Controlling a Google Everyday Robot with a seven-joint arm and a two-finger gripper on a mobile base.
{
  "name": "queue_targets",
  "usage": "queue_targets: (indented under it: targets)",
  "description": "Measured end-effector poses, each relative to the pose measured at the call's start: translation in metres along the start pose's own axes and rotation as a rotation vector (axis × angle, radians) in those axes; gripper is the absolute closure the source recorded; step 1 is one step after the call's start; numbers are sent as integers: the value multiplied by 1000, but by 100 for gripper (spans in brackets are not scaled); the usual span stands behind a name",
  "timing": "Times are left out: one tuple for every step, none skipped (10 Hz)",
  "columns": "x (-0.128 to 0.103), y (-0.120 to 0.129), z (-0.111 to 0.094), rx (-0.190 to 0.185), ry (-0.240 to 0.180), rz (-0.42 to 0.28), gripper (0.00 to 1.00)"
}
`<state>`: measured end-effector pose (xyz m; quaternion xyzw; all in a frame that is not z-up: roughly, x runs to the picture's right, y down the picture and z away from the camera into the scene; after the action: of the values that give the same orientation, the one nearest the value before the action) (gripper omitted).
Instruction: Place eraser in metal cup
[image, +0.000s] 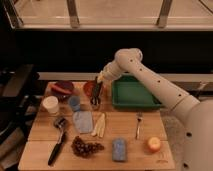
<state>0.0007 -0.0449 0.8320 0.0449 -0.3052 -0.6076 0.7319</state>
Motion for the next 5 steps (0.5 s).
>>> queue_targets:
  targets:
    - [-3, 1, 2, 17, 19, 8, 100]
    - [-6, 2, 4, 33, 40, 16, 100]
    - [-8, 2, 8, 49, 64, 21, 100]
    - [-11, 3, 12, 57, 79, 22, 100]
    - [-12, 4, 16, 59, 92, 21, 100]
